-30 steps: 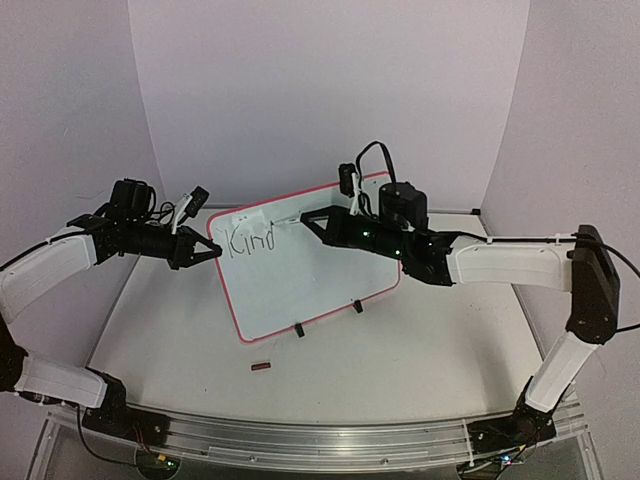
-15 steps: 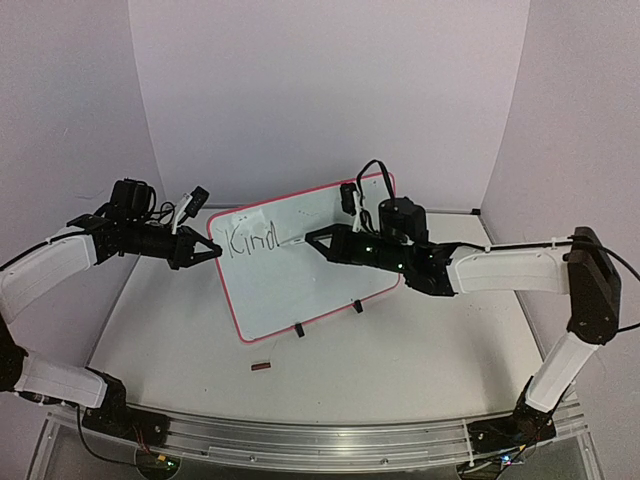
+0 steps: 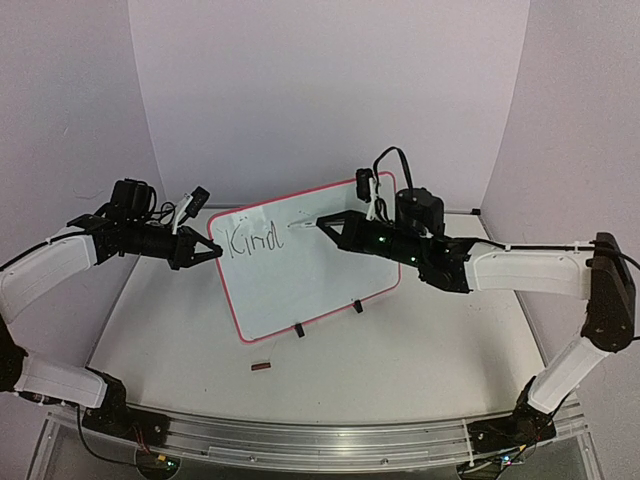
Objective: Write a sentence on the whiteboard
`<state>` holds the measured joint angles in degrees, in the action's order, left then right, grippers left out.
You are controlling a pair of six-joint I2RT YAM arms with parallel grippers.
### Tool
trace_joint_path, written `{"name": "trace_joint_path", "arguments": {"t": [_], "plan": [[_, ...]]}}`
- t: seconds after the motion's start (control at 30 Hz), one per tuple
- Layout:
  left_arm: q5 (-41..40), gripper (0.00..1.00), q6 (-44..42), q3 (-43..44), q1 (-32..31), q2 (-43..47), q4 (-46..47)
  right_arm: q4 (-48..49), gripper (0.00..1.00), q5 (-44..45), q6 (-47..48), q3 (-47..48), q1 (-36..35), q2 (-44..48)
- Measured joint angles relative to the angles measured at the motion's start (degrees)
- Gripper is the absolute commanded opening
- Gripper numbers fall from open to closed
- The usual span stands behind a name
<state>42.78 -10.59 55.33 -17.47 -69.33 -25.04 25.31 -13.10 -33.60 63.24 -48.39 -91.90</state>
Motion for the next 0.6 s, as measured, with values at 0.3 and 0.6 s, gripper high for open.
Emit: {"name": "trace_joint_path", "arguments": {"t": [0.3,0.6], "plan": [[-0.1,0.00,0.0,0.0,-0.1,0.0,0.0,0.4,0.00,-1.0,0.2,0.9,0.0,-0.2],[-0.1,0.00,0.0,0.0,-0.1,0.0,0.0,0.3,0.00,-2.0,0.1,2.0,0.0,-2.8]]}}
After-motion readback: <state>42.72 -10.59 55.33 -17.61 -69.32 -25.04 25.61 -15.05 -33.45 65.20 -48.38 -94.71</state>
